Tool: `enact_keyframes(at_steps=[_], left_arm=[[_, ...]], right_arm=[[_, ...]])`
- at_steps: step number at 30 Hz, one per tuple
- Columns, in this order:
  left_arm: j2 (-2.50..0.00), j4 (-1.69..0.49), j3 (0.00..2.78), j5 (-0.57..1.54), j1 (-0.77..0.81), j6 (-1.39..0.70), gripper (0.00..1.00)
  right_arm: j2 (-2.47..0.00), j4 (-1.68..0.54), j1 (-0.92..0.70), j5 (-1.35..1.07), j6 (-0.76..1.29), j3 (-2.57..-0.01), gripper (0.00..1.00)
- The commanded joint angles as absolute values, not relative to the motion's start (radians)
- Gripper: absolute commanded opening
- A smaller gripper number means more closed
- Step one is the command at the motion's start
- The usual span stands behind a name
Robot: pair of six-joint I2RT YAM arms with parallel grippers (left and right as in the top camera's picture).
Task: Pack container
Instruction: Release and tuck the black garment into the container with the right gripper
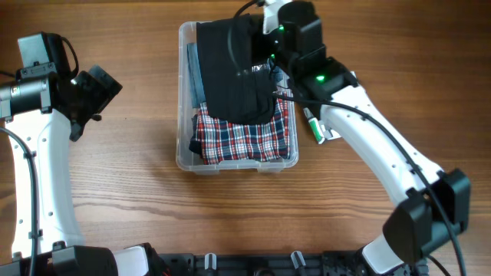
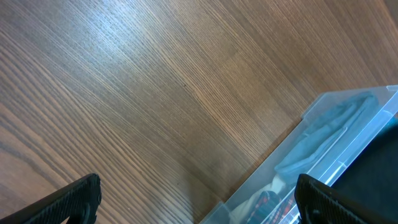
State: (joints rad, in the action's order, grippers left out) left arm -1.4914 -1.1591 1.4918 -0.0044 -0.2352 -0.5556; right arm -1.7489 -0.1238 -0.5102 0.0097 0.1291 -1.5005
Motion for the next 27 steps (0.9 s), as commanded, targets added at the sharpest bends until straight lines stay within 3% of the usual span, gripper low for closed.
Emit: enact_keyframes(at_steps=[1, 14, 27], left_arm=[[-1.488, -1.159, 1.501, 0.000, -0.241, -0.555, 1.00], [-1.488, -1.159, 1.501, 0.000, -0.241, -0.555, 1.00], [-1.488, -1.159, 1.501, 0.000, -0.241, -0.555, 1.00]], right_arm=[[-1.812, -0.089, -0.527, 0.080, 0.077, -1.507, 0.04], [-2.043, 0.094, -0.529, 0.037, 0.048, -1.507, 0.04], [-2.288, 0.032, -0.530, 0.028, 0.057, -1.506, 0.04]])
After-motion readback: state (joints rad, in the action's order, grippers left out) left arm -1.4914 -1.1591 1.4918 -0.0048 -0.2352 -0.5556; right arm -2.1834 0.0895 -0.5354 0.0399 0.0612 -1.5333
